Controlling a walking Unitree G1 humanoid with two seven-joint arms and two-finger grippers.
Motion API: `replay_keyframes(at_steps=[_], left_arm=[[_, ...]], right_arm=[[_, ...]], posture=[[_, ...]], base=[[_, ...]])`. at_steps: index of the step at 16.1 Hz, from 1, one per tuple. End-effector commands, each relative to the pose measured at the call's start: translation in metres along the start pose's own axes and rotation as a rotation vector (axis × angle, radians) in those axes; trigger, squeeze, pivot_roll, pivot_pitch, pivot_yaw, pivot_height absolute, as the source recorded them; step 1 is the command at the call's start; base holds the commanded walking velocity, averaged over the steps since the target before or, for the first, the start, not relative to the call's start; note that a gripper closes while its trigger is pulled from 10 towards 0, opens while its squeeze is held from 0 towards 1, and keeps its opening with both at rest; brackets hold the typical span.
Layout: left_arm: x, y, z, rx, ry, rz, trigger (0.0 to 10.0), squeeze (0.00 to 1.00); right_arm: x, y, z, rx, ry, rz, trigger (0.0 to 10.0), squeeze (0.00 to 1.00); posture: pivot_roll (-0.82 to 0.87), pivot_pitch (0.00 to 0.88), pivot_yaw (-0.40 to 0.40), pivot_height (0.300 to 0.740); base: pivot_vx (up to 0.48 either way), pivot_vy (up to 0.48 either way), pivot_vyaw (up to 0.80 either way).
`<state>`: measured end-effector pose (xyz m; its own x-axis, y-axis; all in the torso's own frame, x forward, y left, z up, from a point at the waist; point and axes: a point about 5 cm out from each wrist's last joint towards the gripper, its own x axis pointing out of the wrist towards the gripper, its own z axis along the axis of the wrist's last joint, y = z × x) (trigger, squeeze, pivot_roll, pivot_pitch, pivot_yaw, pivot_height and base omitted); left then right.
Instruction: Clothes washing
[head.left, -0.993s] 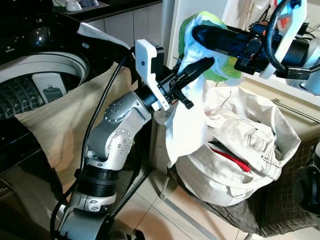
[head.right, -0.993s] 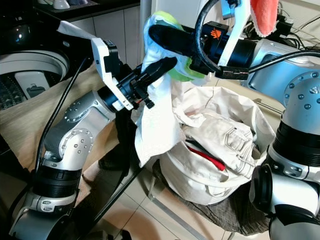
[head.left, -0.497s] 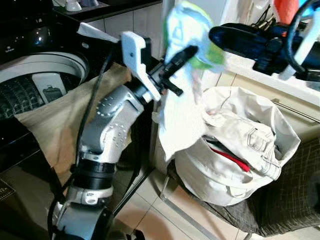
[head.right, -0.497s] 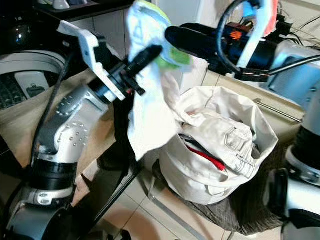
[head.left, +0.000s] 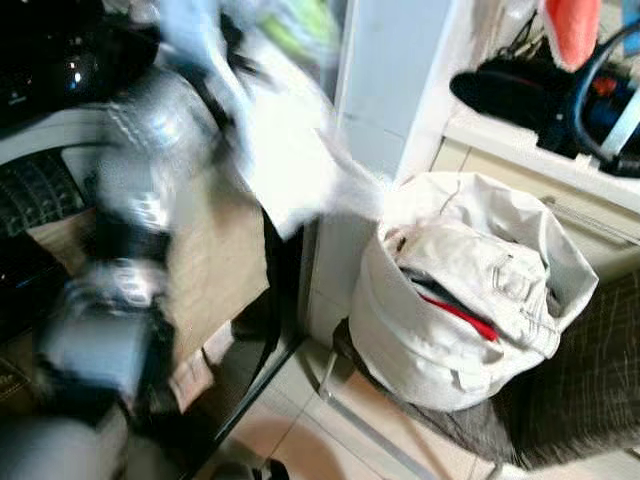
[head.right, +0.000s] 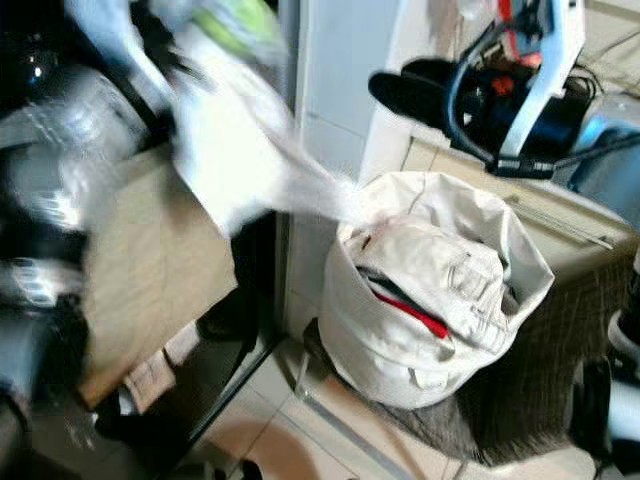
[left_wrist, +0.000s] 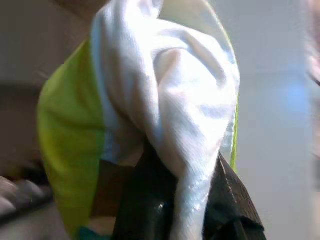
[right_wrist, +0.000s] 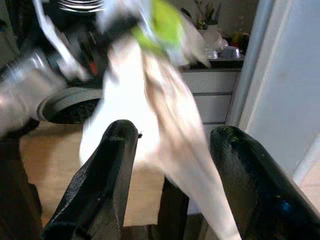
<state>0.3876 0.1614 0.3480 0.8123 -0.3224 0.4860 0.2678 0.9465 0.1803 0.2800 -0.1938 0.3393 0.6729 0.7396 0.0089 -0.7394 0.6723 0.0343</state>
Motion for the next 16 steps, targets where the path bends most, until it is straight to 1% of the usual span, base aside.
replay_keyframes(at_steps=[1,2,3,4,5,6,7,8,9,10,11,12,13,14,15,16], left_arm=[[0.010,0.007,0.021,0.093,-0.095,0.070,0.0,0.00],[0.016,0.018,0.041,0.164,-0.178,0.152,0.0,0.00],[0.019,0.025,0.050,0.294,-0.201,0.224,0.0,0.00],[0.020,0.027,0.051,0.375,-0.196,0.246,0.0,0.00],[0.021,0.033,0.050,0.607,-0.171,0.317,0.0,0.00],[0.021,0.035,0.050,0.762,-0.162,0.354,0.0,0.00],[0.017,0.047,0.045,1.153,-0.122,0.466,0.0,0.00],[0.014,0.055,0.035,1.189,-0.037,0.464,0.0,0.00],[0.010,0.061,0.019,1.144,0.071,0.439,0.0,0.00],[0.002,0.063,-0.009,1.028,0.243,0.377,0.0,0.00],[-0.008,0.062,-0.036,0.912,0.376,0.331,0.0,0.00],[-0.019,0.058,-0.061,0.726,0.487,0.321,2.3,0.00],[-0.039,0.053,-0.094,0.558,0.644,0.323,10.0,0.00],[-0.049,0.052,-0.107,0.507,0.701,0.341,10.0,0.00],[-0.063,0.054,-0.120,0.479,0.774,0.392,10.0,0.74],[-0.070,0.056,-0.126,0.419,0.814,0.425,10.0,1.00]], right_arm=[[-0.003,0.003,0.003,-0.029,-0.017,0.001,10.0,0.00],[-0.002,0.005,0.000,-0.027,-0.016,0.001,10.0,0.00],[0.000,0.008,-0.003,-0.028,-0.014,0.008,10.0,0.00],[0.001,0.009,-0.004,-0.029,-0.013,0.012,10.0,0.00],[0.002,0.012,-0.008,-0.033,-0.007,0.020,10.0,0.00],[0.003,0.014,-0.009,-0.033,-0.004,0.022,10.0,0.00],[0.004,0.020,-0.015,-0.028,0.006,0.028,10.0,0.00],[0.005,0.023,-0.020,-0.020,0.017,0.031,10.0,0.00],[0.007,0.026,-0.025,-0.013,0.030,0.038,10.0,0.00],[0.009,0.029,-0.032,-0.002,0.055,0.047,10.0,0.00],[0.012,0.032,-0.041,-0.005,0.100,0.051,10.0,0.00],[0.016,0.034,-0.053,-0.027,0.153,0.038,10.0,0.00],[0.024,0.037,-0.068,-0.027,0.172,0.005,10.0,0.00],[0.030,0.040,-0.076,-0.008,0.169,0.000,10.0,0.00],[0.036,0.049,-0.087,0.016,0.161,0.007,10.0,0.00],[0.038,0.056,-0.092,0.026,0.159,0.026,10.0,0.00]], posture=[[-0.05,0.000,-0.041,0.740],[-0.05,0.000,-0.036,0.740],[-0.06,0.000,-0.027,0.740],[-0.06,0.000,-0.024,0.740],[-0.08,0.000,-0.004,0.740],[-0.08,0.000,-0.001,0.740],[-0.08,0.000,0.006,0.740],[-0.08,0.000,0.007,0.740],[-0.08,0.000,0.005,0.740],[-0.08,0.000,0.004,0.740],[-0.08,0.000,-0.001,0.740],[-0.08,0.000,-0.002,0.740],[-0.08,0.000,-0.004,0.740],[-0.08,0.000,-0.003,0.740],[-0.08,0.000,-0.001,0.740],[-0.08,0.000,0.001,0.740]], base=[[0.000,0.000,0.00],[0.000,0.000,0.00],[0.000,0.000,0.00],[0.000,0.000,0.00],[0.000,0.000,0.00],[0.000,0.000,0.00],[0.000,0.000,0.00],[0.000,0.000,0.00],[0.000,0.000,0.00],[0.000,0.000,0.00],[0.000,0.000,0.00],[0.000,0.000,0.00],[0.000,0.000,0.00],[0.000,0.000,0.00],[0.000,0.000,0.00],[0.000,0.000,0.00]])
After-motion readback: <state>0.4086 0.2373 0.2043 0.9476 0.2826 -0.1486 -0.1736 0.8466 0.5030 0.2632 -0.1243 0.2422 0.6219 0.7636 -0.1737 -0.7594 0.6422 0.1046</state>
